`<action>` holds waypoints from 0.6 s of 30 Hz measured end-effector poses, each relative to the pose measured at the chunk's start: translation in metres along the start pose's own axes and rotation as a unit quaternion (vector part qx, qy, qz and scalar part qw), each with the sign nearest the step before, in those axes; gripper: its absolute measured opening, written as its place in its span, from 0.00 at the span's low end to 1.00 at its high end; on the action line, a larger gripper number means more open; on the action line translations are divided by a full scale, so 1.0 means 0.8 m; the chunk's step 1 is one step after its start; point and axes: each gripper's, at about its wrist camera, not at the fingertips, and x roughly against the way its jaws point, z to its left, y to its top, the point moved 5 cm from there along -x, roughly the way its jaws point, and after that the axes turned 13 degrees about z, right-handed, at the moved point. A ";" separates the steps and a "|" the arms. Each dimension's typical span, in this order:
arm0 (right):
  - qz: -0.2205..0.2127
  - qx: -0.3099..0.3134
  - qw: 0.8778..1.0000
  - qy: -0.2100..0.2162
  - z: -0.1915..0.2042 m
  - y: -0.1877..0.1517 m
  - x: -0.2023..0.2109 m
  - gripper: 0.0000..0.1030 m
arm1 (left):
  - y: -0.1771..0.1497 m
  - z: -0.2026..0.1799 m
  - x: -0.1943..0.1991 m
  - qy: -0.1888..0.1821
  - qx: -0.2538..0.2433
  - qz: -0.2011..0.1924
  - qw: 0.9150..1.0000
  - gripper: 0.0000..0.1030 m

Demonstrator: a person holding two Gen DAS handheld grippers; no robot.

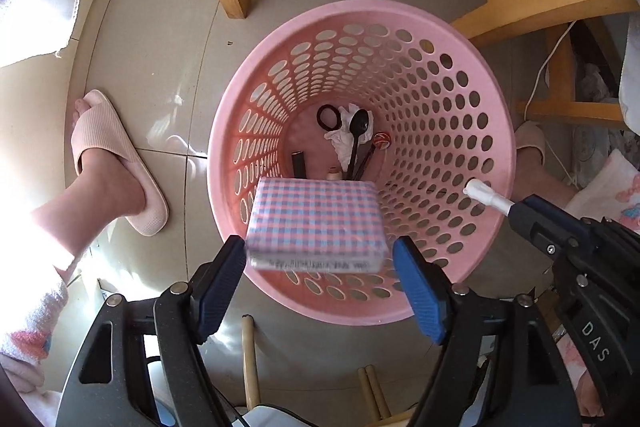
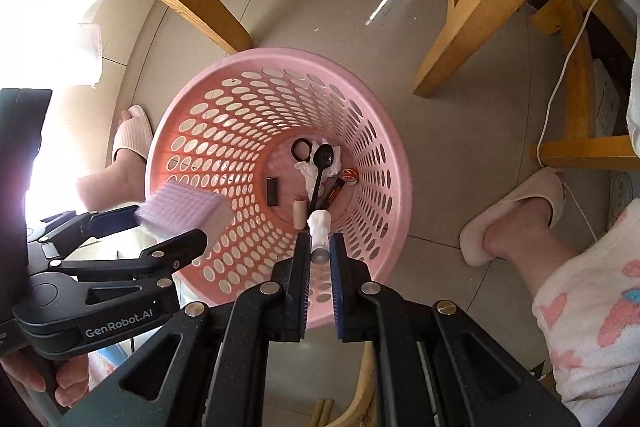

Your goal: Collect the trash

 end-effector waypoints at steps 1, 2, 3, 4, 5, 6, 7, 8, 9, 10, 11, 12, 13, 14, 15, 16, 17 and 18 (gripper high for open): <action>0.001 -0.001 1.000 -0.001 0.000 0.000 0.000 0.11 | 0.000 0.001 0.002 0.003 0.000 -0.005 1.000 0.78; 0.001 -0.003 1.000 -0.004 -0.001 0.000 0.000 0.11 | 0.000 0.001 0.005 0.008 0.001 -0.011 1.000 0.80; 0.000 -0.004 1.000 -0.006 -0.002 0.000 0.001 0.13 | 0.000 0.001 0.008 0.012 0.002 -0.015 1.000 0.80; -0.003 -0.005 1.000 -0.008 -0.002 0.000 0.002 0.15 | -0.001 0.002 0.012 0.014 0.003 -0.021 1.000 0.80; -0.007 -0.005 1.000 -0.009 -0.001 -0.001 0.003 0.21 | -0.001 0.003 0.016 0.015 0.005 -0.027 1.000 0.81; -0.013 -0.006 1.000 -0.010 -0.002 -0.002 0.007 0.28 | -0.002 0.004 0.020 0.016 0.006 -0.032 0.999 0.82; -0.020 -0.006 1.000 -0.012 -0.001 -0.003 0.011 0.31 | -0.002 0.006 0.027 0.020 0.008 -0.041 0.999 0.82; -0.027 -0.005 1.000 -0.014 -0.001 -0.005 0.015 0.36 | -0.003 0.008 0.034 0.026 0.011 -0.050 0.998 0.82; -0.035 -0.003 0.999 -0.014 0.000 -0.007 0.020 0.41 | -0.004 0.010 0.040 0.031 0.015 -0.058 0.998 0.82; -0.043 0.000 0.999 -0.013 0.002 -0.009 0.025 0.44 | -0.005 0.012 0.048 0.033 0.018 -0.068 0.997 0.82; -0.050 0.004 0.999 -0.011 0.005 -0.010 0.031 0.46 | -0.006 0.012 0.058 0.026 0.015 -0.079 0.996 0.82; -0.059 0.005 0.998 -0.009 0.005 -0.012 0.038 0.46 | -0.007 0.011 0.065 0.023 0.010 -0.088 0.996 0.82; -0.073 0.004 0.997 -0.009 0.006 -0.015 0.047 0.46 | -0.009 0.015 0.077 0.029 0.010 -0.103 0.994 0.82; -0.087 0.005 0.996 -0.010 0.007 -0.017 0.056 0.47 | -0.011 0.016 0.087 0.034 0.011 -0.119 0.992 0.82; -0.102 0.005 0.995 -0.011 0.008 -0.020 0.066 0.47 | -0.013 0.018 0.097 0.039 0.012 -0.136 0.990 0.82; -0.120 0.003 0.993 -0.011 0.009 -0.023 0.077 0.47 | -0.018 0.018 0.110 0.042 0.013 -0.154 0.987 0.82; -0.141 0.001 0.990 -0.011 0.008 -0.027 0.090 0.49 | -0.021 0.019 0.120 0.042 0.011 -0.168 0.985 0.82; -0.165 0.000 0.986 -0.011 0.008 -0.032 0.103 0.52 | -0.025 0.020 0.131 0.042 0.009 -0.184 0.982 0.82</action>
